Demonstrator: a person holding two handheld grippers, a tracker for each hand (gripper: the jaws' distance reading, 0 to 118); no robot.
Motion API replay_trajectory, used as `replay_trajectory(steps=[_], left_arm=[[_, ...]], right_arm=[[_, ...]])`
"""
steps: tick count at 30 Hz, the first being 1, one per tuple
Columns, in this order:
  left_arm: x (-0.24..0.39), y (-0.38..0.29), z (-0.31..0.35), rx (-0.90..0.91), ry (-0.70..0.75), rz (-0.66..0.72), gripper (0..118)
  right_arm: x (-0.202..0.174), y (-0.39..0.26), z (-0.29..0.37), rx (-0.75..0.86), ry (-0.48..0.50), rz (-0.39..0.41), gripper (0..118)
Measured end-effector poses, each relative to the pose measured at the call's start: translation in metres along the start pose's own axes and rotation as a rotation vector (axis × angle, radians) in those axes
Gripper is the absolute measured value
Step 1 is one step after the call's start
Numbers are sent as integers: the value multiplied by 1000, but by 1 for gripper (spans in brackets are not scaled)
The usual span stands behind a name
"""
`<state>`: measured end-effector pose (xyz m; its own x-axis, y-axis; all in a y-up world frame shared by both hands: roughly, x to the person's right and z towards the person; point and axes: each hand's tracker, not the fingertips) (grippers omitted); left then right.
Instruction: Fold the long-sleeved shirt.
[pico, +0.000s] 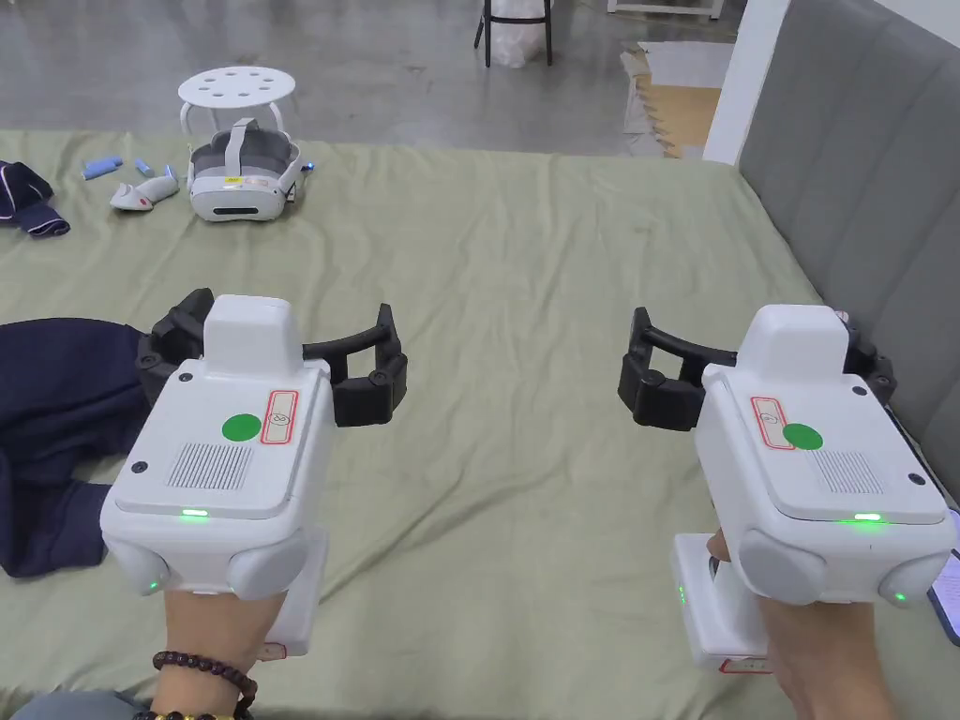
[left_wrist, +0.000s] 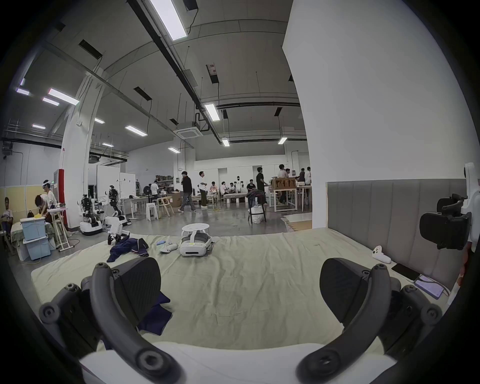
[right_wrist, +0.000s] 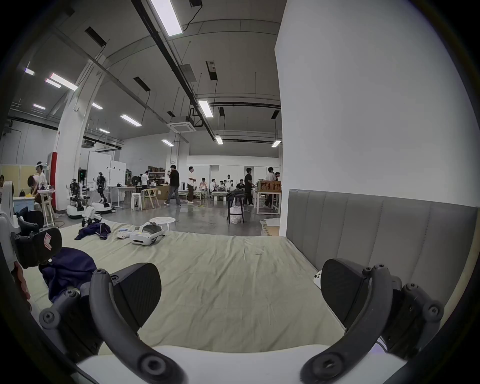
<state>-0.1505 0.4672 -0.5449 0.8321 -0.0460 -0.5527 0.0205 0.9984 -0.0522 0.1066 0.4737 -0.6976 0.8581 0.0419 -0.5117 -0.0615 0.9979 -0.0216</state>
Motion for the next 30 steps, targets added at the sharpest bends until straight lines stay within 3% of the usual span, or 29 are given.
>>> replay_trajectory(steps=[30], left_arm=[[2,5,3,27,-8,0,110]], right_arm=[[1,3,5,30,6,-6,118]])
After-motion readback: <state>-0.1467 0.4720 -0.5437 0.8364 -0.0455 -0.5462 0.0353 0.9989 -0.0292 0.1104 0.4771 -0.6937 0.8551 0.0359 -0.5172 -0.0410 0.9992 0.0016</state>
